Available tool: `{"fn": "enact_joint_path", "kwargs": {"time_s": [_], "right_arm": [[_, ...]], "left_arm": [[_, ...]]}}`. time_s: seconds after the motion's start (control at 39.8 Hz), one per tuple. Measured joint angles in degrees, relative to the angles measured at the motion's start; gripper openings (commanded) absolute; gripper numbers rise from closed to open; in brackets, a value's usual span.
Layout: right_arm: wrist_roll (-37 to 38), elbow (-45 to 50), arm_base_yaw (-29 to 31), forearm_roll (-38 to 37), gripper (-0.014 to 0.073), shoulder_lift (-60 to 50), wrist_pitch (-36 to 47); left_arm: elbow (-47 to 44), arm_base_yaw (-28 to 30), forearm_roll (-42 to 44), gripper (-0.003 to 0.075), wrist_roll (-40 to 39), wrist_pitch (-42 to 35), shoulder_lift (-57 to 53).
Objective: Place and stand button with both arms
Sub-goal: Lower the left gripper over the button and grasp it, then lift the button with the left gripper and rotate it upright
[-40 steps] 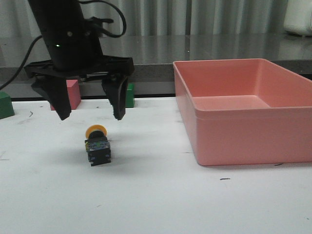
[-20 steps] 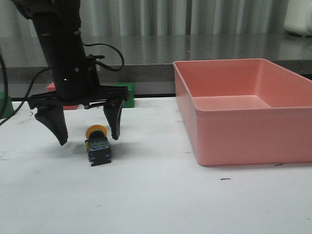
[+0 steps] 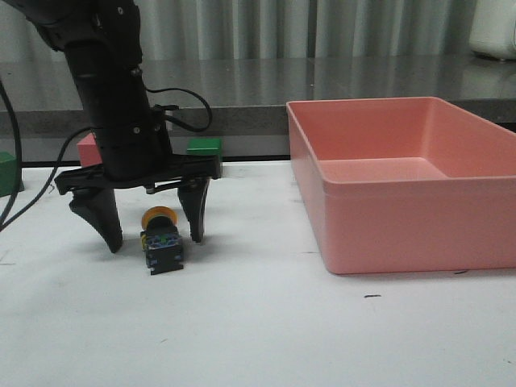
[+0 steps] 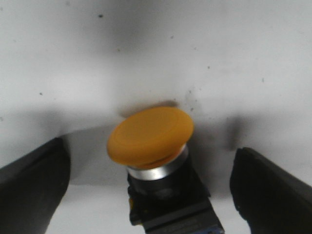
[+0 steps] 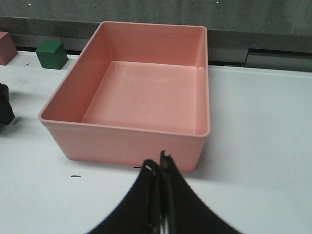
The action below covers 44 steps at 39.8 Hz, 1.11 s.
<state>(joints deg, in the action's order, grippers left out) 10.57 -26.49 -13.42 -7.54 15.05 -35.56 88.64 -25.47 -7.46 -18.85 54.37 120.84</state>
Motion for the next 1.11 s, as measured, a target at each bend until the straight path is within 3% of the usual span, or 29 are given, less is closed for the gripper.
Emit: {"fn": "enact_joint_path", "kwargs": {"time_s": [0.2, 0.33, 0.73, 0.98, 1.11], "right_arm": [[0.00, 0.00, 0.00, 0.00, -0.0062, 0.00, 0.00], [0.00, 0.00, 0.00, 0.00, -0.0062, 0.00, 0.00], [0.00, 0.00, 0.00, 0.00, -0.0062, 0.00, 0.00], [0.00, 0.00, 0.00, 0.00, -0.0062, 0.00, 0.00], [0.00, 0.00, 0.00, 0.00, -0.0062, 0.00, 0.00]], "left_arm": [[0.00, 0.00, -0.09, 0.0198, -0.11, 0.21, 0.00], [0.00, 0.00, -0.23, 0.0112, -0.11, 0.34, 0.00], [-0.14, -0.20, 5.26, 0.0110, -1.65, -0.60, -1.81], [-7.32, -0.20, 16.02, 0.0110, -7.06, -7.52, -12.50], [-15.09, -0.20, 22.26, 0.0110, -10.49, -15.31, -20.15]]}}
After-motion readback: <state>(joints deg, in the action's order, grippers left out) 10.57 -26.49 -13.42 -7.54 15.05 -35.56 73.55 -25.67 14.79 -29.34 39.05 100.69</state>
